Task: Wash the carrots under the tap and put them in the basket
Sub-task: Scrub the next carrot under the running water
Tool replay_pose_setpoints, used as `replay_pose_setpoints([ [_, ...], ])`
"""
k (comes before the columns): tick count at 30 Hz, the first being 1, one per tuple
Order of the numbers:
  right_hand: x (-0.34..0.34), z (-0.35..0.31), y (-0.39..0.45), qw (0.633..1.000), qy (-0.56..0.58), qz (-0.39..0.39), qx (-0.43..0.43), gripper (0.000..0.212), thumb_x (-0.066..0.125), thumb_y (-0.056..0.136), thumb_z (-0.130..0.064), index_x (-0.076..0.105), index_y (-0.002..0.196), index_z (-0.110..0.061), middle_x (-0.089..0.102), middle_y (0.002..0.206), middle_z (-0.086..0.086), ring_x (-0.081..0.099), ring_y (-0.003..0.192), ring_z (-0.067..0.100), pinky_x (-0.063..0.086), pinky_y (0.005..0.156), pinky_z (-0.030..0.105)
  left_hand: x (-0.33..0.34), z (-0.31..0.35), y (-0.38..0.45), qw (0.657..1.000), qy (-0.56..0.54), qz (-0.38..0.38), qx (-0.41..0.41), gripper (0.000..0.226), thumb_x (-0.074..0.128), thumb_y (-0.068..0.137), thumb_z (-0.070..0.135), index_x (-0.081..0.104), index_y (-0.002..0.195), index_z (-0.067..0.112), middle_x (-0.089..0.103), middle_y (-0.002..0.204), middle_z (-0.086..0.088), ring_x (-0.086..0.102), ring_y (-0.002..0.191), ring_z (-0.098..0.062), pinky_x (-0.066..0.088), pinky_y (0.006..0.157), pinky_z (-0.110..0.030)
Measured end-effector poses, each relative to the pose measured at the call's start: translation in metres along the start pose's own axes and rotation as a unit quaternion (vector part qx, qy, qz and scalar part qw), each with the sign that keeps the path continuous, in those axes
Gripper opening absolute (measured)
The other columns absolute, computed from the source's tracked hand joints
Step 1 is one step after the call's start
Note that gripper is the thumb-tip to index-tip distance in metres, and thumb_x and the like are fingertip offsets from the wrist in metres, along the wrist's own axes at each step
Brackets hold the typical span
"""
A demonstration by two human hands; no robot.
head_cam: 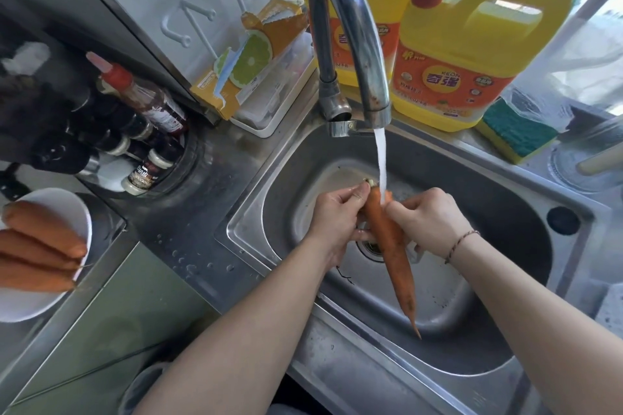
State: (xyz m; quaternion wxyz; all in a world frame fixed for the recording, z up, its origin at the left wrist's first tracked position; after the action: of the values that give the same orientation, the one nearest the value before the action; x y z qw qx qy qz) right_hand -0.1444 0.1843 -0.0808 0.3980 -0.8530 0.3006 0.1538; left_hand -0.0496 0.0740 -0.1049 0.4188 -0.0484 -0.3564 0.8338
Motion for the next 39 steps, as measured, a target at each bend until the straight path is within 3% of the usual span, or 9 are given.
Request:
replay_pose_setpoints([
  [4,0.002,0.0,0.001,1.0,0.003,0.016,0.022,0.06,0.057,0.079,-0.061,0.072,0.059,-0.007,0.067,0.052,0.011,0.068,0.051,0.031,0.061,0.059,0.046,0.002,-0.001,0.002,1.0,0.022,0.017,0.01,0.021,0.055,0.102,0.025,0.072,0.095,0.014,0.074,0.087,-0.003,0.071,0.078,-0.018,0.061,0.061,-0.037],
  [8,0.004,0.001,0.003,1.0,0.008,-0.006,0.014,0.051,0.058,0.08,-0.052,0.073,0.061,-0.008,0.07,0.06,0.013,0.07,0.061,0.033,0.061,0.062,0.049,-0.003,0.001,0.003,1.0,0.013,0.011,0.008,0.023,0.054,0.102,0.024,0.072,0.098,0.011,0.075,0.087,-0.004,0.071,0.081,-0.021,0.061,0.062,-0.039],
  [16,0.002,-0.001,0.002,1.0,0.005,-0.005,0.011,0.049,0.059,0.083,-0.05,0.074,0.064,-0.007,0.071,0.062,0.014,0.069,0.061,0.034,0.061,0.063,0.048,-0.004,0.0,0.003,1.0,0.004,0.01,0.002,0.027,0.054,0.102,0.025,0.071,0.108,0.005,0.075,0.096,-0.01,0.072,0.083,-0.022,0.06,0.057,-0.035],
  [21,0.0,-0.002,0.004,1.0,-0.002,0.005,0.022,0.059,0.059,0.083,-0.06,0.074,0.067,-0.006,0.069,0.057,0.012,0.069,0.055,0.031,0.061,0.063,0.044,-0.002,-0.002,0.002,1.0,0.002,0.016,0.002,0.026,0.055,0.101,0.024,0.069,0.111,0.005,0.073,0.088,-0.005,0.071,0.081,-0.021,0.061,0.062,-0.039],
  [25,0.0,-0.002,0.0,1.0,0.002,-0.014,-0.002,0.044,0.061,0.084,-0.049,0.075,0.064,-0.012,0.071,0.06,0.01,0.069,0.056,0.031,0.061,0.064,0.046,-0.006,0.001,0.004,1.0,-0.001,0.013,0.0,0.023,0.055,0.102,0.026,0.07,0.104,0.009,0.074,0.085,-0.005,0.071,0.08,-0.021,0.061,0.066,-0.042],
  [30,-0.004,-0.005,0.002,0.999,-0.021,0.026,0.012,0.073,0.054,0.075,-0.077,0.071,0.059,-0.008,0.067,0.053,0.011,0.068,0.052,0.029,0.061,0.062,0.042,0.001,-0.001,0.002,1.0,0.003,0.005,0.009,0.023,0.053,0.102,0.023,0.071,0.102,0.009,0.072,0.095,-0.011,0.072,0.081,-0.02,0.06,0.057,-0.036],
  [32,-0.003,-0.003,0.0,1.0,-0.012,0.025,-0.008,0.066,0.057,0.08,-0.071,0.07,0.057,-0.011,0.067,0.053,0.01,0.067,0.05,0.026,0.061,0.06,0.042,-0.001,0.002,0.004,1.0,0.0,0.008,0.008,0.023,0.054,0.102,0.023,0.07,0.102,0.007,0.072,0.093,-0.012,0.071,0.081,-0.024,0.06,0.056,-0.037],
  [36,-0.001,0.005,-0.001,0.998,0.032,-0.022,-0.052,0.032,0.068,0.086,-0.05,0.078,0.074,-0.022,0.07,0.059,0.004,0.06,0.044,0.012,0.06,0.06,0.044,-0.005,0.0,0.006,1.0,-0.027,0.015,-0.004,0.023,0.051,0.103,0.024,0.068,0.098,0.009,0.073,0.077,-0.004,0.071,0.07,-0.017,0.06,0.056,-0.036],
  [39,0.0,0.008,-0.001,0.997,0.071,0.007,-0.02,0.033,0.072,0.081,-0.05,0.076,0.064,-0.022,0.07,0.057,0.004,0.064,0.047,0.018,0.061,0.059,0.046,-0.004,-0.002,0.004,0.999,-0.042,0.016,0.003,0.025,0.049,0.104,0.024,0.067,0.104,0.007,0.073,0.081,-0.007,0.072,0.071,-0.018,0.061,0.055,-0.036],
])
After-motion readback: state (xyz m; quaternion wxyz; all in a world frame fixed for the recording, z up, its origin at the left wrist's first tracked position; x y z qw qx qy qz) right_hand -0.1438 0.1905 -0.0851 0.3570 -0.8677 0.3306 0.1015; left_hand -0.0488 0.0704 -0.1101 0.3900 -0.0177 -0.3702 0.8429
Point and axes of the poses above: each hand's wrist, its own y-axis towards the middle knuckle, its own x-axis out of the palm, z = x × y, the point moved 2 cm from there along y, towards the middle knuckle
